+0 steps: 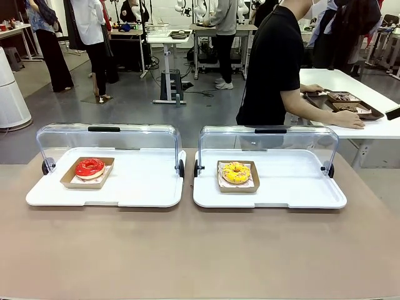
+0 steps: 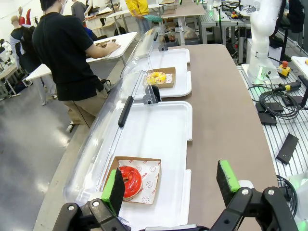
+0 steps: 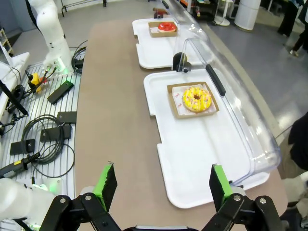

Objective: Provide the desired donut to the person.
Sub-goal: Place the picked Paper togo box onto the Handle tray extended by the person.

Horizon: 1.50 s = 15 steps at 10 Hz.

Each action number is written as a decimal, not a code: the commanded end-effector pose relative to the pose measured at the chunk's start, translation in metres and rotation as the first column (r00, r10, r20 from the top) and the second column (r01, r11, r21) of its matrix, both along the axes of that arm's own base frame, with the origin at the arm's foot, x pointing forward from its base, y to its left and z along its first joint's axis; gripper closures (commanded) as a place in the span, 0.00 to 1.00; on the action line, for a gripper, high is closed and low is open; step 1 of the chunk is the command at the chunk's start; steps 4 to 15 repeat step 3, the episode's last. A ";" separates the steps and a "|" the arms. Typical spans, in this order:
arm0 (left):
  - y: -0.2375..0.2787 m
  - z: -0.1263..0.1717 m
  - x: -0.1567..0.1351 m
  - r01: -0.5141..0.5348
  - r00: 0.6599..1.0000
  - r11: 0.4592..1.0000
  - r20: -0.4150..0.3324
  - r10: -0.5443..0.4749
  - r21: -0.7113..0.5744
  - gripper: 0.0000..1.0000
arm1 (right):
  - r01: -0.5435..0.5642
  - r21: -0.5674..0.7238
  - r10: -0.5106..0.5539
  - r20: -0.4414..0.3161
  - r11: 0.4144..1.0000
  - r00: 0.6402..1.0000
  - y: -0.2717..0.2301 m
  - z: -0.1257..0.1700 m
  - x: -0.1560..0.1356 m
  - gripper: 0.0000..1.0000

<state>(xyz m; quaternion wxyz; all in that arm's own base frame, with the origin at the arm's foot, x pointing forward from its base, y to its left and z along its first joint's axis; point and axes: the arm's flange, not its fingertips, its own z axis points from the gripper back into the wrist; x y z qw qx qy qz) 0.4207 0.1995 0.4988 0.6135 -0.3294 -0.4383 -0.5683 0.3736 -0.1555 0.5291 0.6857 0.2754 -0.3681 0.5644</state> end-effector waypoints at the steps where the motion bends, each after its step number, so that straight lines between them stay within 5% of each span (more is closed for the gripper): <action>1: 0.000 0.002 -0.002 -0.001 1.000 1.000 0.005 0.001 -0.002 0.00 | -0.006 0.000 0.006 0.006 1.000 1.000 0.000 0.000 0.000 0.00; 15: 0.000 0.002 -0.002 -0.001 1.000 1.000 0.005 0.001 -0.002 0.00 | -0.006 0.000 0.006 0.006 1.000 1.000 0.000 0.000 0.000 0.00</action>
